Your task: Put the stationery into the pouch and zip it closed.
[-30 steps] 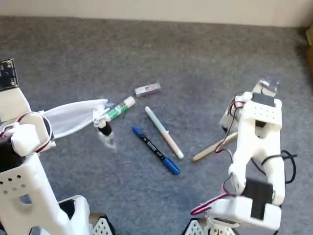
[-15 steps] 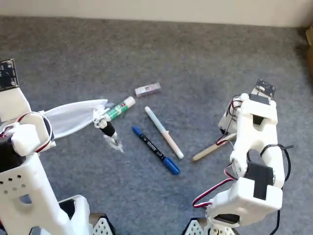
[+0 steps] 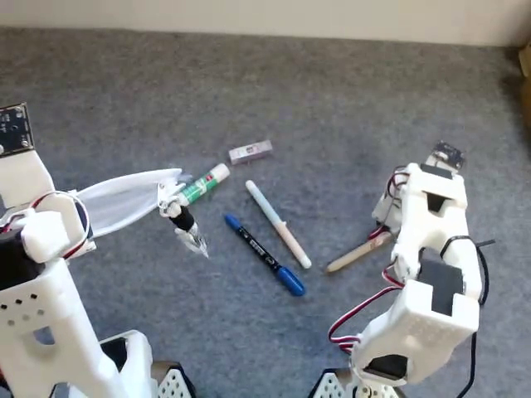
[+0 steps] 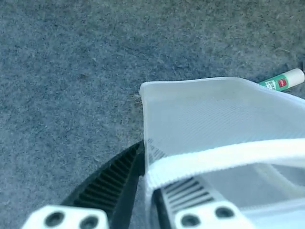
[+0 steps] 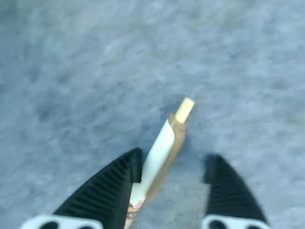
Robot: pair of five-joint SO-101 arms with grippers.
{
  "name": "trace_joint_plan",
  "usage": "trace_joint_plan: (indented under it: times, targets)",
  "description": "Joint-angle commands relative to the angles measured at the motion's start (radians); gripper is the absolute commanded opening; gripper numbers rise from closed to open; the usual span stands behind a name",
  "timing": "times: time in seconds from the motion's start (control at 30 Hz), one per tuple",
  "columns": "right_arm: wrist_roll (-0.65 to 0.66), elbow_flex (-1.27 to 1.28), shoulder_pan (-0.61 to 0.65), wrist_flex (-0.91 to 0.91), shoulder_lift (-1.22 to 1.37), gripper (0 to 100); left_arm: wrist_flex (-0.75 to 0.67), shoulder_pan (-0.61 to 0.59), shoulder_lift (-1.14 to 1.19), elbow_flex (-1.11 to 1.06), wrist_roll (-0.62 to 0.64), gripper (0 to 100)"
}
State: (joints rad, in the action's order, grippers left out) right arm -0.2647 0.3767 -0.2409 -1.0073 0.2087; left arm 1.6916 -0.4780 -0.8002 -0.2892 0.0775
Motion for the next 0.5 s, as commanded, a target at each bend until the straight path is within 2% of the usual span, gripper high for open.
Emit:
trace_joint_plan:
  times: [0.0, 0.2, 0.47]
  targets:
    - [-0.005, -0.051, -0.001, 0.042, 0.002, 3.6, -0.017, -0.002, 0.010, 0.004, 0.009, 1]
    - [-0.003, -0.051, -0.001, 0.039, 0.002, 0.6, -0.017, -0.002, 0.010, 0.004, 0.009, 1]
    - [-0.003, -0.124, -0.002, -0.091, 0.001, 0.6, -0.017, -0.002, 0.010, 0.004, 0.009, 1]
